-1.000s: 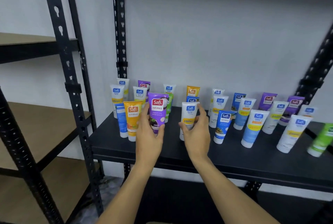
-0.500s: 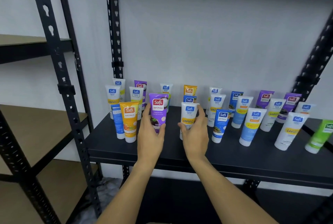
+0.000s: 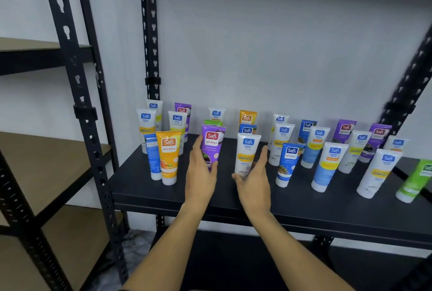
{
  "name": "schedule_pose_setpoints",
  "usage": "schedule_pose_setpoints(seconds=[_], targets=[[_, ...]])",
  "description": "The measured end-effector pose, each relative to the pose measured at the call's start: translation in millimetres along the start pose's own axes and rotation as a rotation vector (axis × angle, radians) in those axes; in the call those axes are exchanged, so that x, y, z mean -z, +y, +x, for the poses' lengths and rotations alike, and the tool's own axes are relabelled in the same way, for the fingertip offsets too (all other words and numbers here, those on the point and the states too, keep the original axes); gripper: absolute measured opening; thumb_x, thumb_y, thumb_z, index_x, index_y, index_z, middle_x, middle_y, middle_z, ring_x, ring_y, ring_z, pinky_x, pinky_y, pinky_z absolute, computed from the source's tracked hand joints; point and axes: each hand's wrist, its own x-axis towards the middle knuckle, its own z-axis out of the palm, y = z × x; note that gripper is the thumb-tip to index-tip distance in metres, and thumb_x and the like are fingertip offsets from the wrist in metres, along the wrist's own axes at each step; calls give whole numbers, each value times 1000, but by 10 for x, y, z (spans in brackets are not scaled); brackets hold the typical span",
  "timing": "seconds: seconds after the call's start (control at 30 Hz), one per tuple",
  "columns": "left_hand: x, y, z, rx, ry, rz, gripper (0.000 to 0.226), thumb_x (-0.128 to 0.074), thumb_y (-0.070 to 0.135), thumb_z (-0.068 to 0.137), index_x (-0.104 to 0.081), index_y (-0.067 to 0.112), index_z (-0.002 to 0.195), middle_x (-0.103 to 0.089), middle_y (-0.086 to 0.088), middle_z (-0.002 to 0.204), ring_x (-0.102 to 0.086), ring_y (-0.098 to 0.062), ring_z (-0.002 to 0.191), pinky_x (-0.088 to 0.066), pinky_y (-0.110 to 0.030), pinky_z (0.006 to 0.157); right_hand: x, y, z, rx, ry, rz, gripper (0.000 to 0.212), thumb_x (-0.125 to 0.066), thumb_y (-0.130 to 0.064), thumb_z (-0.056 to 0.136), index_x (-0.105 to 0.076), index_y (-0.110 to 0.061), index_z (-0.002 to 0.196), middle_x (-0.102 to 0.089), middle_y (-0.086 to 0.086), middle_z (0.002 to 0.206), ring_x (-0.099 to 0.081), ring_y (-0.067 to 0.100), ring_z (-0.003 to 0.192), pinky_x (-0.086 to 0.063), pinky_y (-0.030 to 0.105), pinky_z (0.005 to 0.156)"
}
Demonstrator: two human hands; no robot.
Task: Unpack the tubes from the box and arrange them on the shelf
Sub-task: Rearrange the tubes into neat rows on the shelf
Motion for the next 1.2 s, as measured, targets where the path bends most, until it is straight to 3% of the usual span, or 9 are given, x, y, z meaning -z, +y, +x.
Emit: schedule_pose_setpoints(seconds=[0.3, 0.5, 0.67, 1.2], targets=[[-62, -94, 64, 26, -14, 38, 83, -70, 12, 90, -17, 30, 152, -37, -2, 147, -40, -15, 135, -46, -24, 89, -12, -36, -70, 43, -17, -59, 108, -71, -10, 90, 10, -39, 155, -46, 6, 143, -52, 23, 128, -49, 47, 98], [-88, -93, 30, 23, -10, 134, 83, -68, 14, 91, -14, 29, 152, -37, -6, 143, -41, -18, 134, -52, -33, 93, -15, -62, -97, 30, -2, -83, 106, -70, -10, 90, 9, -41, 155, -52, 7, 141, -56, 26, 125, -51, 49, 96], [-86, -113, 3, 5, 9, 270, 86, -71, 17, 89, -13, 27, 152, -42, -9, 139, -44, -20, 132, -51, -33, 91, -12, -80, -109, 19, 0, -95, 106, -70, -10, 90, 8, -41, 154, -53, 7, 141, -57, 27, 125, -51, 50, 95], [-103, -112, -29, 9, 36, 275, 86, -71, 16, 89, -13, 26, 153, -44, -10, 138, -46, -21, 130, -51, -35, 90, 19, -115, -79, -18, -11, -160, 105, -68, -13, 92, 12, -41, 154, -50, 6, 141, -56, 27, 125, -51, 48, 96]])
